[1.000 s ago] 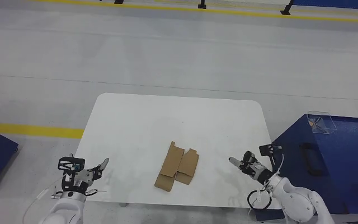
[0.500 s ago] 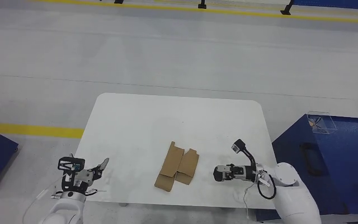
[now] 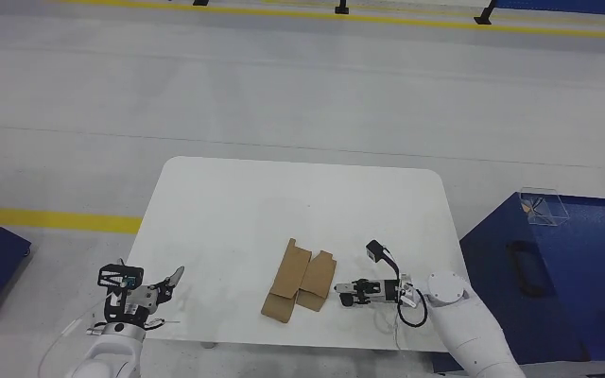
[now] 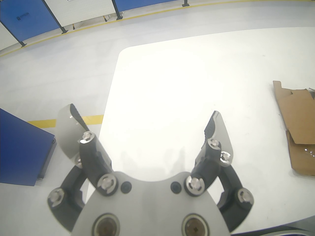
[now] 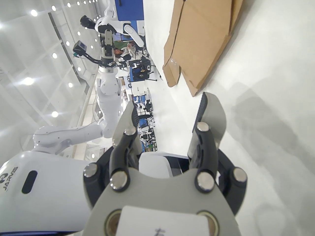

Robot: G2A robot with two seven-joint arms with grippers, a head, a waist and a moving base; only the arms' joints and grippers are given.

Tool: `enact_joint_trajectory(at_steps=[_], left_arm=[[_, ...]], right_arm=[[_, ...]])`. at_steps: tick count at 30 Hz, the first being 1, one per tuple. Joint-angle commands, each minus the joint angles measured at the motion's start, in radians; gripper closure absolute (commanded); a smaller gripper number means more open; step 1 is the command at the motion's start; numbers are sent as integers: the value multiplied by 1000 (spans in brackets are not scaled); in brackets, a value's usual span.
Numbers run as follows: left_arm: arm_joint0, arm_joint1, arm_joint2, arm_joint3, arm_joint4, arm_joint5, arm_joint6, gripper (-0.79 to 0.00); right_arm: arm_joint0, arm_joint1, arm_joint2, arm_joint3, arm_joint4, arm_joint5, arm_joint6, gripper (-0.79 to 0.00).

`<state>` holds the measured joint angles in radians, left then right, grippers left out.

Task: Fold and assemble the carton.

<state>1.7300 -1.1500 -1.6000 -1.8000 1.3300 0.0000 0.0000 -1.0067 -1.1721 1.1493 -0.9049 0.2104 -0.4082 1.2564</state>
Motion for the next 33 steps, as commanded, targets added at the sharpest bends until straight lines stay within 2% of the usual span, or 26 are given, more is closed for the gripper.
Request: enact_joint_trajectory(at_steps=[1,2,4,6,10,14,20,25,26,30,33], left_arm=[[0,0,0,0,0,0,0,-785],[0,0,0,0,0,0,0,-785],[0,0,0,0,0,0,0,-785],[0,0,0,0,0,0,0,-785],[0,0,0,0,0,0,0,-785],[0,0,0,0,0,0,0,-785],[0,0,0,0,0,0,0,-785],[0,0,0,0,0,0,0,-785],[0,0,0,0,0,0,0,-785],[0,0,0,0,0,0,0,-785],[0,0,0,0,0,0,0,-785]], right_arm=[[10,-5,-18,10,-12,3,-28,-477],[15,-8,-27,15,-20,6,-44,-434],[26,-14,-45,29,-24,17,-65,-480],[41,-21,-61,43,-27,30,-83,-563],[68,-33,-89,71,-23,46,-103,-566],[96,-45,-112,105,-9,52,-102,-520],[139,-67,-155,163,15,87,-87,-576],[170,-85,-183,203,23,75,-102,-517],[174,-88,-188,210,26,72,-104,-403],[195,-102,-208,237,23,63,-128,-376],[207,-114,-224,255,24,59,-147,-308]])
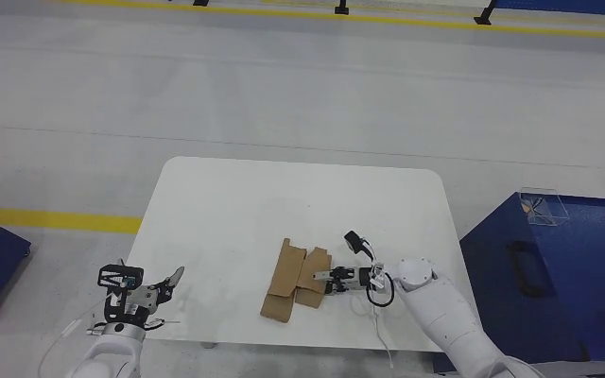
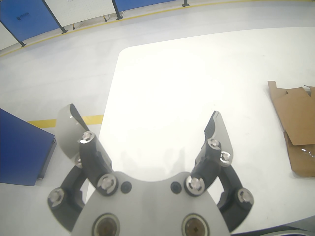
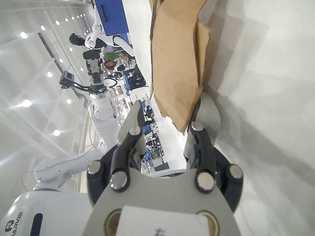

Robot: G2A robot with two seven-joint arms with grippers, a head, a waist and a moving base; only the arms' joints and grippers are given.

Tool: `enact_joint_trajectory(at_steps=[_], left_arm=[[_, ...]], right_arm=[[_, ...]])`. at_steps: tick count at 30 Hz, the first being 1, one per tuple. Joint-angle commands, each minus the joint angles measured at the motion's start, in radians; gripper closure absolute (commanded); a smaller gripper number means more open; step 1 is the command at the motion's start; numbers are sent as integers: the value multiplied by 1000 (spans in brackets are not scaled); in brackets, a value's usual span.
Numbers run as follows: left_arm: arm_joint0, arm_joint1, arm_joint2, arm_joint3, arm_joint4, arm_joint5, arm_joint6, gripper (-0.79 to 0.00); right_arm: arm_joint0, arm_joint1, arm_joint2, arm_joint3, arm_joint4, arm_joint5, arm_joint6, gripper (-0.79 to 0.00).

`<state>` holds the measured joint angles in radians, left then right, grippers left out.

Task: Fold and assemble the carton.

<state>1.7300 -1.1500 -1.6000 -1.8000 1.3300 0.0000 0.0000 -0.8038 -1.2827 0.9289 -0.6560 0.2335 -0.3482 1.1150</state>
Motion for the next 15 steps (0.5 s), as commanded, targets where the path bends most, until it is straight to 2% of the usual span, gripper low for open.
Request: enact_joint_trajectory(at_steps=[1,2,6,8,15], left_arm=[[0,0,0,0,0,0,0,-785],[0,0,0,0,0,0,0,-785],[0,0,0,0,0,0,0,-785],[0,0,0,0,0,0,0,-785],[0,0,0,0,0,0,0,-785]], right_arm=[[8,-7,-9,13,2,-4,-14,-228],[12,-11,-13,22,3,-6,-23,0],[27,-27,-26,62,12,-31,-54,0],[29,-35,-30,71,32,-78,-45,0],[49,-36,27,130,208,-232,111,0]])
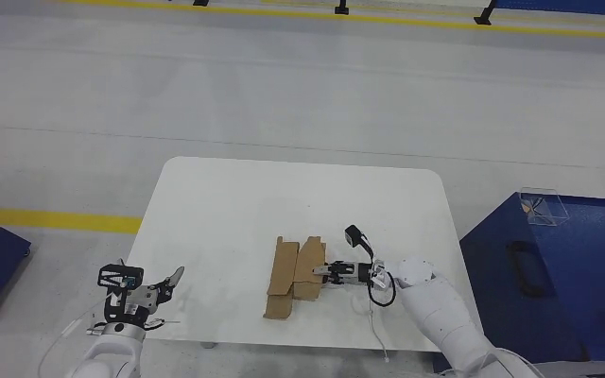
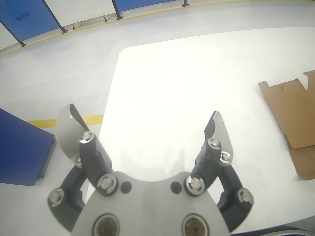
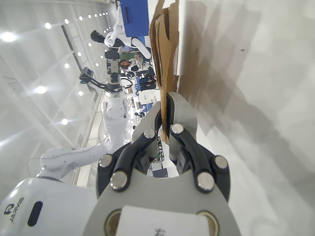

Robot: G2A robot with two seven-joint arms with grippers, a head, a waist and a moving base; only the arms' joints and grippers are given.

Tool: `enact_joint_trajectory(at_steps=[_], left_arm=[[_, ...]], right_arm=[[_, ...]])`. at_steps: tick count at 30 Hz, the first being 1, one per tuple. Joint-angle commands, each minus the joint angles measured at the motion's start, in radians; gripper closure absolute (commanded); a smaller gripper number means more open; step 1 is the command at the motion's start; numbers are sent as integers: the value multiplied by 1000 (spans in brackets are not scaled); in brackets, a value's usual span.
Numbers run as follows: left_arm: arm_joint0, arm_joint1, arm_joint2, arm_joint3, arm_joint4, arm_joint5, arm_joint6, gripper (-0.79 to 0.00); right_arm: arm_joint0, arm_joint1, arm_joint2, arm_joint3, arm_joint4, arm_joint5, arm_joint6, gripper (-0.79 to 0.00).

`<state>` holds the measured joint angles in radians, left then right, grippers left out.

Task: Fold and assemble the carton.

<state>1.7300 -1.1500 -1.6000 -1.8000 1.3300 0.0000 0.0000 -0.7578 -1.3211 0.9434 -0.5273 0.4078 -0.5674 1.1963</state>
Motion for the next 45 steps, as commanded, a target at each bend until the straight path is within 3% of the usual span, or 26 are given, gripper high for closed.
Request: enact_joint_trajectory(at_steps=[1,7,15,22,30,45], left_arm=[[0,0,0,0,0,0,0,-785],[0,0,0,0,0,0,0,-785],[0,0,0,0,0,0,0,-785],[0,0,0,0,0,0,0,-785],[0,0,0,0,0,0,0,-785],[0,0,0,0,0,0,0,-785]], right_arm=[[5,4,26,-6,69,-4,53,0],[9,60,133,-196,213,132,189,0],[-48,151,335,-549,244,230,287,0],[-118,190,448,-850,195,191,248,0],[-307,235,581,-1211,90,62,118,0],[-329,243,599,-1244,96,61,117,0]])
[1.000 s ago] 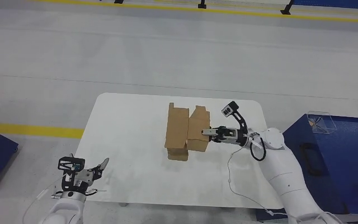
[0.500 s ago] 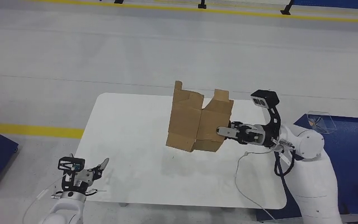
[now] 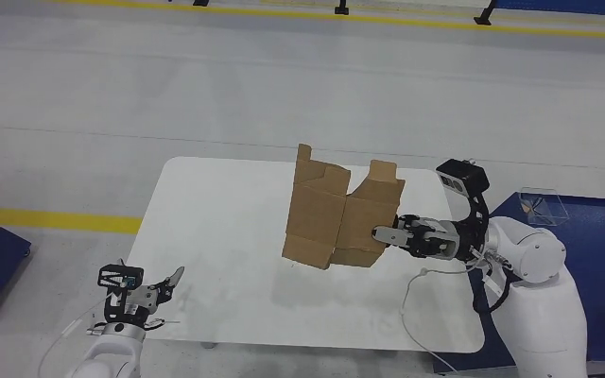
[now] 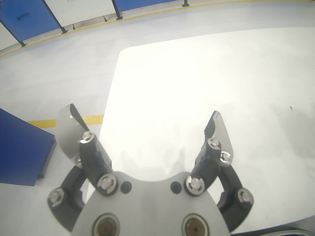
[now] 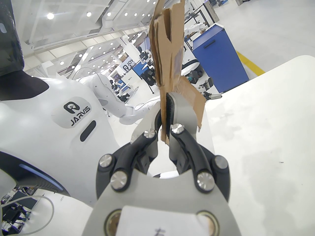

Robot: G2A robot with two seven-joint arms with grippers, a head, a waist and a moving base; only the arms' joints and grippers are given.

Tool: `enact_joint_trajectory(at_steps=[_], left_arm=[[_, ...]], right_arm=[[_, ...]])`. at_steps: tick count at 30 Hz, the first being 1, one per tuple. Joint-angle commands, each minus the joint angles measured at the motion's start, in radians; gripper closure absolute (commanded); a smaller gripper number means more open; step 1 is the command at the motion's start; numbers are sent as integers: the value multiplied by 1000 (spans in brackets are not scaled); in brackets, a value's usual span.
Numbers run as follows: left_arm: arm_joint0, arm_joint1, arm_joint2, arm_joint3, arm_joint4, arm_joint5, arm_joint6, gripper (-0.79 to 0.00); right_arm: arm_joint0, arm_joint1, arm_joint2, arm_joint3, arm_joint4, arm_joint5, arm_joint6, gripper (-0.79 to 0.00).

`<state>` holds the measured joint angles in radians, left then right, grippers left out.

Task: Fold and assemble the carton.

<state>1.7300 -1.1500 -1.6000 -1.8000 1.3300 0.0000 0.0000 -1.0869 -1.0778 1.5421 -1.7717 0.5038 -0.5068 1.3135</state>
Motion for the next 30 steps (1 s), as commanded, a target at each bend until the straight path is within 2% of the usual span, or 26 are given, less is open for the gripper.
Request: enact_joint_trajectory(at_steps=[1,10,13,15,17,18,21,24,25,27,30], left_arm=[[0,0,0,0,0,0,0,-785],[0,0,0,0,0,0,0,-785],[0,0,0,0,0,0,0,-785],[0,0,0,0,0,0,0,-785],[0,0,0,0,0,0,0,-785],[0,0,0,0,0,0,0,-785],[0,0,0,0,0,0,0,-785],[0,0,0,0,0,0,0,-785],[0,0,0,0,0,0,0,-785],[0,0,0,0,0,0,0,-785],[0,0,0,0,0,0,0,-785]], right_arm=[[0,0,0,0,0,0,0,0],[-8,-1,-5,3,18,10,-20,0],[-30,-7,-41,36,212,50,-12,0],[-20,-11,-74,105,405,114,83,0],[-2,-20,-139,184,615,245,202,0],[13,-27,-175,219,704,307,222,0],[50,-49,-329,287,884,511,222,0],[81,-86,-488,362,1112,745,222,0],[91,-102,-539,390,1191,795,219,0],[120,-131,-682,420,1346,849,165,0],[157,-164,-834,412,1617,1020,-6,0]])
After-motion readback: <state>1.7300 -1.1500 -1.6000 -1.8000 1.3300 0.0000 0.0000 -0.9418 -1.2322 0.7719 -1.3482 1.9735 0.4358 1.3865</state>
